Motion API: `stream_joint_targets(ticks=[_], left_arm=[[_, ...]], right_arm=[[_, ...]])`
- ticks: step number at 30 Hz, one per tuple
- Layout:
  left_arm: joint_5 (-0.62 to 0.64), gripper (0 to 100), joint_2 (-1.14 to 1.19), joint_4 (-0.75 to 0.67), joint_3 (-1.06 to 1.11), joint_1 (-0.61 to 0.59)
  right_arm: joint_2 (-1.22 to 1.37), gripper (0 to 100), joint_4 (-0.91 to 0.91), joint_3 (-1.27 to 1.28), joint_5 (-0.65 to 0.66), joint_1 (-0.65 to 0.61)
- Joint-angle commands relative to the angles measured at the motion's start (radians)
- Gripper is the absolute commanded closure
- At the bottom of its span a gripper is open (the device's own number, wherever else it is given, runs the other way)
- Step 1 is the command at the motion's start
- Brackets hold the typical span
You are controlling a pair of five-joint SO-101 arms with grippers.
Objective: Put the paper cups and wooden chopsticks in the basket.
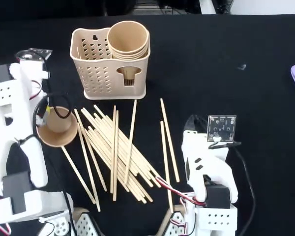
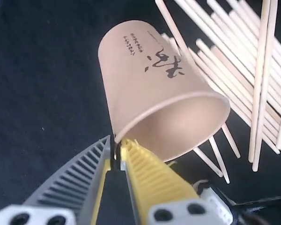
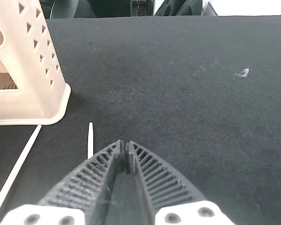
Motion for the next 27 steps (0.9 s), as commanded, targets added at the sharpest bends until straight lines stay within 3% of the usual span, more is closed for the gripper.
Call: stream_joint_targets(ticks=[1, 6, 15, 21, 24, 27], left_arm=[[0.041, 96, 0.011, 0.008, -0.107, -0.010], [0.052, 82, 0.037, 0.005, -0.125, -0.008], [0.057, 87, 0.117, -0.127, -0.125, -0.027], [0.052, 87, 0.064, 0.014, -0.185, -0.016], [0.052, 87, -0.023, 0.009, -0.186, -0.002], [0.052, 79, -0.133, 0.009, -0.094, 0.035]], right_arm=[[0.010, 97.3, -0.021, -0.010, -0.002, -0.015], [0.010, 97.3, -0.021, -0.010, -0.002, -0.015], [0.010, 97.3, -0.021, -0.010, -0.002, -0.015], [0.010, 97.3, -0.021, -0.010, -0.002, -0.015], [0.010, 97.3, -0.023, -0.010, -0.002, -0.015], [0.010, 97.3, -0.023, -0.010, -0.002, -0.015]])
